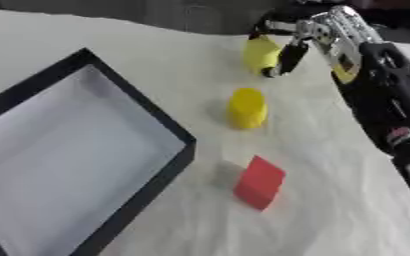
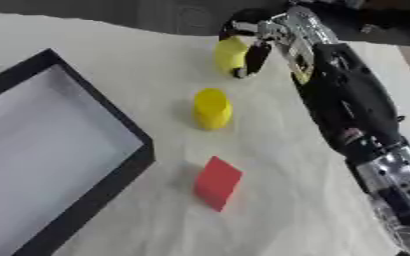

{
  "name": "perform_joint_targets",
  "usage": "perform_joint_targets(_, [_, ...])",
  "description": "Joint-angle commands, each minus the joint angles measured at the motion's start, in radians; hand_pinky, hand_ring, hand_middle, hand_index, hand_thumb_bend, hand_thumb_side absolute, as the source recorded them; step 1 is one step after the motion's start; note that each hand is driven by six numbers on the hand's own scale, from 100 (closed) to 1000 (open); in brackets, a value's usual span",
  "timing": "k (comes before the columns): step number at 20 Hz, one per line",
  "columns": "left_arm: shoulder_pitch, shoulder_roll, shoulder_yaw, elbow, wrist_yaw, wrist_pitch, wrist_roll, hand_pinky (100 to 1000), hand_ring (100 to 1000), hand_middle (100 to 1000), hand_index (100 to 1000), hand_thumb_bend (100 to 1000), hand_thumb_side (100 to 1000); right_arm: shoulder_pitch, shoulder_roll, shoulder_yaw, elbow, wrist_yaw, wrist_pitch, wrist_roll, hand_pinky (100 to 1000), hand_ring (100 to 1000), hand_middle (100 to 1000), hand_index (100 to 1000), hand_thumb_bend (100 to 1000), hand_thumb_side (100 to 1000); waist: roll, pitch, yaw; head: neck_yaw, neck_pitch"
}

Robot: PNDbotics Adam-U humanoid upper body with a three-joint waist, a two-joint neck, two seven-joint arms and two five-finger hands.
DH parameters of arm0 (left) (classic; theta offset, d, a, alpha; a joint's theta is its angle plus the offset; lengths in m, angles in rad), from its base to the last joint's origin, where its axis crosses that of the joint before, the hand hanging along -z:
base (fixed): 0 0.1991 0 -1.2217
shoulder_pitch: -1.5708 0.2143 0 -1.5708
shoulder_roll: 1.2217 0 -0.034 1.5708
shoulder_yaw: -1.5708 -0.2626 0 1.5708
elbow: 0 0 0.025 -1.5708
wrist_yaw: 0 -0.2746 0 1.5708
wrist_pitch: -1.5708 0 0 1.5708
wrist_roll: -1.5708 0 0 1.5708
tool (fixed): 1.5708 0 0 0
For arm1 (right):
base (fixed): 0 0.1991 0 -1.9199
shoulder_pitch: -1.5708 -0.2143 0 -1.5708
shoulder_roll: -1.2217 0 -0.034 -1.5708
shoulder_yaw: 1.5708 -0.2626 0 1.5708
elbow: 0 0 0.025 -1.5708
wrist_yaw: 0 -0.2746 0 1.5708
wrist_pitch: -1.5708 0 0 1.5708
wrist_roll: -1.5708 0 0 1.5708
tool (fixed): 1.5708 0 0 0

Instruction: Pick up objects on the table and place them in the box.

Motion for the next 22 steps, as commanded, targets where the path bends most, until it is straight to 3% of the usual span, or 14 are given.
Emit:
perform_joint_targets(1, [-0.007,0.014,0.002,-0.016,-0.007,-0.002,-0.006,766,800,800,897,709,698,-0.017,-0.038,-0.013,-0.013,0.005,0.001,-0.01,928,871,773,809,440,100,-0.005,-0.005,-0.001,-0.004,-0.007])
perform_joint_targets(11, [-0.007,0.013,0.002,-0.016,-0.007,-0.002,-0.006,767,801,800,894,705,699,-0.009,-0.036,-0.01,-0.013,-0.002,0.001,-0.025,911,802,615,694,422,100,-0.003,-0.003,0.0,-0.008,-0.006])
perform_joint_targets(22, [-0.005,0.015,0.004,-0.017,-0.006,-0.003,-0.004,769,802,801,894,700,701,-0.007,-0.043,-0.015,-0.028,0.024,0.013,-0.142,889,743,508,556,397,100,-0.002,-0.013,-0.004,-0.001,0.015])
